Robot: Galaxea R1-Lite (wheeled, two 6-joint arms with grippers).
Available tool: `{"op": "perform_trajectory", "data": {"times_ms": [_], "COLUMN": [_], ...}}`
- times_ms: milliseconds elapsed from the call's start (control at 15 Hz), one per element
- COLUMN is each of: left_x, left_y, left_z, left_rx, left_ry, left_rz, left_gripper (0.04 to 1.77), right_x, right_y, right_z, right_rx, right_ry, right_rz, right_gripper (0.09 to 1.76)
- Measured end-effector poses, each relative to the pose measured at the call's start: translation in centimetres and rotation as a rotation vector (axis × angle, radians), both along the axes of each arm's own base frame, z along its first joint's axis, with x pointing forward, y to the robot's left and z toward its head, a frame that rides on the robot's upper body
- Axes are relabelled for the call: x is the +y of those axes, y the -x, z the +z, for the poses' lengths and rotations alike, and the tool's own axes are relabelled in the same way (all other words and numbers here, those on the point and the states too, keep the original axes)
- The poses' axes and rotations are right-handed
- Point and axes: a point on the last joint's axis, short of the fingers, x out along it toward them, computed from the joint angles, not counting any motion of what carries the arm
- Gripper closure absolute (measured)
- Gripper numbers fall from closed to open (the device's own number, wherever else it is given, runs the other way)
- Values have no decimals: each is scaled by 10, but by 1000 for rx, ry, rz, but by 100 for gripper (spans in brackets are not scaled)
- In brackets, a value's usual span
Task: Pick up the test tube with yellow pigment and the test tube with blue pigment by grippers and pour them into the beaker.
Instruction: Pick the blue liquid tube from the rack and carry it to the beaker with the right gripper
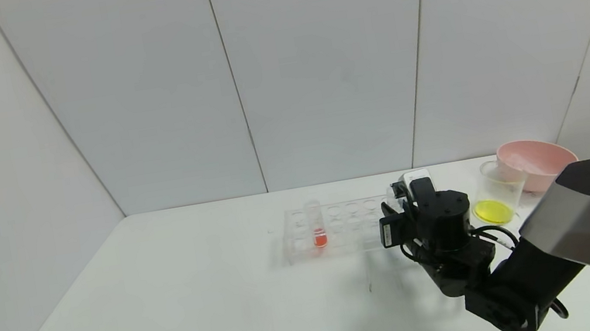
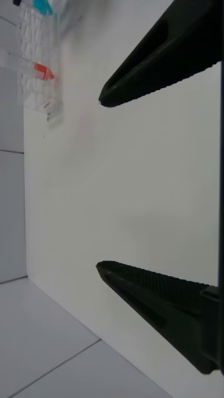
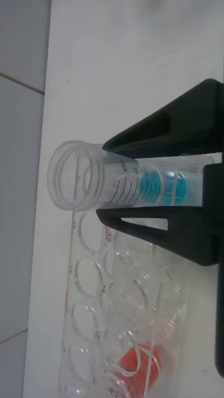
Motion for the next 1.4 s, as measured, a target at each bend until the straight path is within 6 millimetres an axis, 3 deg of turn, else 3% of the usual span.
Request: {"op": "perform_trajectory", "data": {"times_ms": [267,867,1400], "left_x": [0,0,0], "left_y": [0,0,0], "left_z": [0,0,0], "left_rx": [0,0,0], "left_ry": [0,0,0], "left_rz": [0,0,0], "left_gripper": [5,5,5], "right_x": [-2,-8,-10], "right_y": [2,21,26], "right_z": [5,65,73], "right_rx": [-2,-80,-93], "right_ry": [0,-21,-29], "right_rz": [-1,23,32], "right_gripper": [134,134,134]}}
